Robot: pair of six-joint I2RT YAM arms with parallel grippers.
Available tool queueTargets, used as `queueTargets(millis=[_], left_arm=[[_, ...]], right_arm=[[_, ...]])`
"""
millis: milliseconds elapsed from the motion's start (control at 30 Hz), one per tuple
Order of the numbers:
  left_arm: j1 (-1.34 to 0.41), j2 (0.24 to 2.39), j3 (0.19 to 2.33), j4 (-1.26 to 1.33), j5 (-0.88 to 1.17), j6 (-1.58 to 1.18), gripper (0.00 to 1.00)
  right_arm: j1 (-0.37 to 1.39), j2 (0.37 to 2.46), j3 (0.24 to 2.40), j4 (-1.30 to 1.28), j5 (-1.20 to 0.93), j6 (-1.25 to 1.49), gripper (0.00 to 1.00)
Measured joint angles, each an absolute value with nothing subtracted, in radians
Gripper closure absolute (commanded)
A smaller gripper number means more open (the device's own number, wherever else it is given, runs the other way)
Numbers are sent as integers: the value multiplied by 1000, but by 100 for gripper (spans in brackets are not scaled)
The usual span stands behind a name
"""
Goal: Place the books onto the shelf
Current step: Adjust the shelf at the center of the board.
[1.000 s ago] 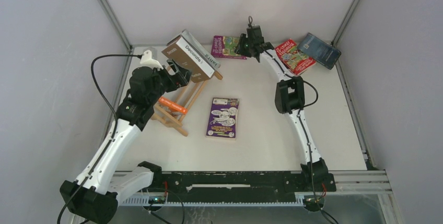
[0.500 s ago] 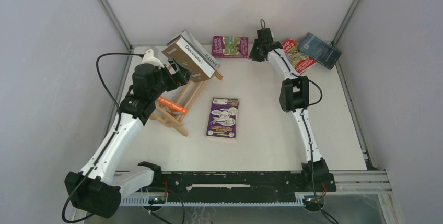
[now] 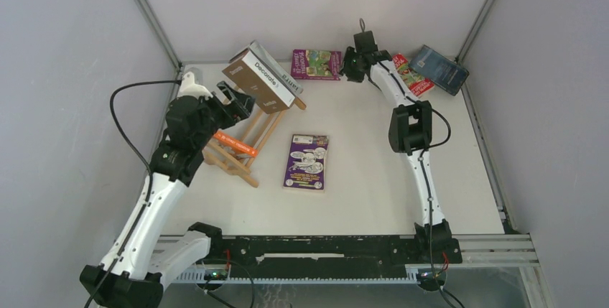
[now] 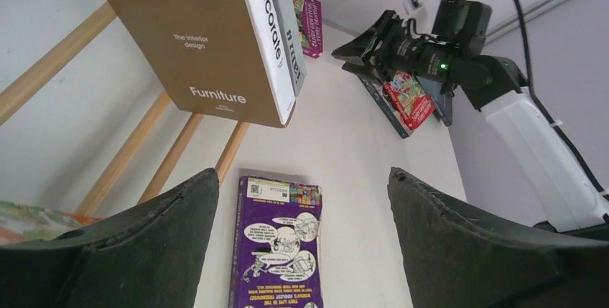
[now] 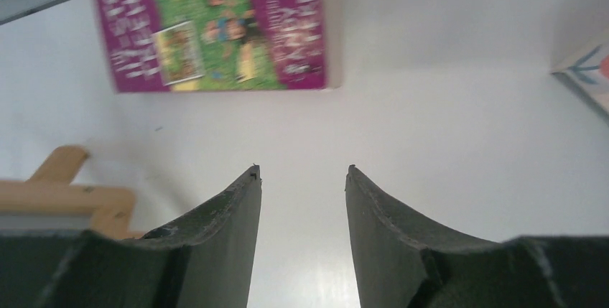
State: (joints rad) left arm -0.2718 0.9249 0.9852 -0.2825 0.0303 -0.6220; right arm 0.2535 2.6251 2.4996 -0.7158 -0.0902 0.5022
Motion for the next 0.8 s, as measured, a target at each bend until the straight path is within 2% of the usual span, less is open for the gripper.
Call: queueTargets(millis=[267, 500, 800], left_arm=[[-272, 856, 986, -354, -6, -665, 10], [-272, 789, 994, -399, -48, -675, 10], [-272, 717, 997, -554, -136, -714, 12]], right_arm=[[315, 2486, 2475, -696, -160, 488, 45], [367, 2476, 2461, -696, -180, 472, 45], [387, 2476, 2458, -665, -207, 474, 57]])
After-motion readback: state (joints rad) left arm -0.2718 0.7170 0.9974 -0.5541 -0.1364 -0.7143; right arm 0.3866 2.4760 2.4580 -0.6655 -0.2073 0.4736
